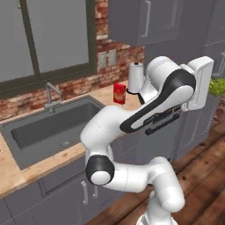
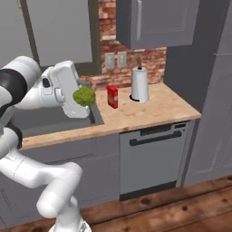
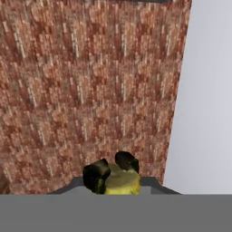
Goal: Turn on the sink faucet. Then move the broccoli from the counter to the sink. Turn off the sink. Move the vegetable from the sink to the pot next to the stove. Finally move the pot to the front left burner.
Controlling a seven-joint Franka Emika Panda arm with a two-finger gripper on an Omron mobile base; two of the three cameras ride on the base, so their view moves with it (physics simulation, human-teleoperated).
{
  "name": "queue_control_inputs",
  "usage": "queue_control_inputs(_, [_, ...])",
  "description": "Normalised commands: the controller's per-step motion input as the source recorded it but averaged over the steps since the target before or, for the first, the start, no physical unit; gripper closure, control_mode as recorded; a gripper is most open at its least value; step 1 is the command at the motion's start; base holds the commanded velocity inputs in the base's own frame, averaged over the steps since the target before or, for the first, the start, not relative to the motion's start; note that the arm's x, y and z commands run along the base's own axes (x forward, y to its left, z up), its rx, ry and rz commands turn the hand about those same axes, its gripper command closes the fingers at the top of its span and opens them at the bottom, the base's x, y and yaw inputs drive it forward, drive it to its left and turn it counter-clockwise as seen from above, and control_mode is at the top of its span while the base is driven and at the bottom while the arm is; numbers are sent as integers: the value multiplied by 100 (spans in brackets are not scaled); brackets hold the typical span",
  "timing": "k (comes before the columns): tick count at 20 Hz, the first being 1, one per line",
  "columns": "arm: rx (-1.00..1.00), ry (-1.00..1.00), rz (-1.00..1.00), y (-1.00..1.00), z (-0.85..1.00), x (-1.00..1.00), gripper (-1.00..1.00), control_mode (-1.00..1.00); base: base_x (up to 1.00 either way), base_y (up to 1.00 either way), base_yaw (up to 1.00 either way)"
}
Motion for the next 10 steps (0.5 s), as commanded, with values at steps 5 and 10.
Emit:
queue_control_inputs(5, [0,0,0,0,0,0,100,100,-6,0,-44])
queue_control_inputs(10, [0,0,0,0,0,0,100,100,-7,0,-46])
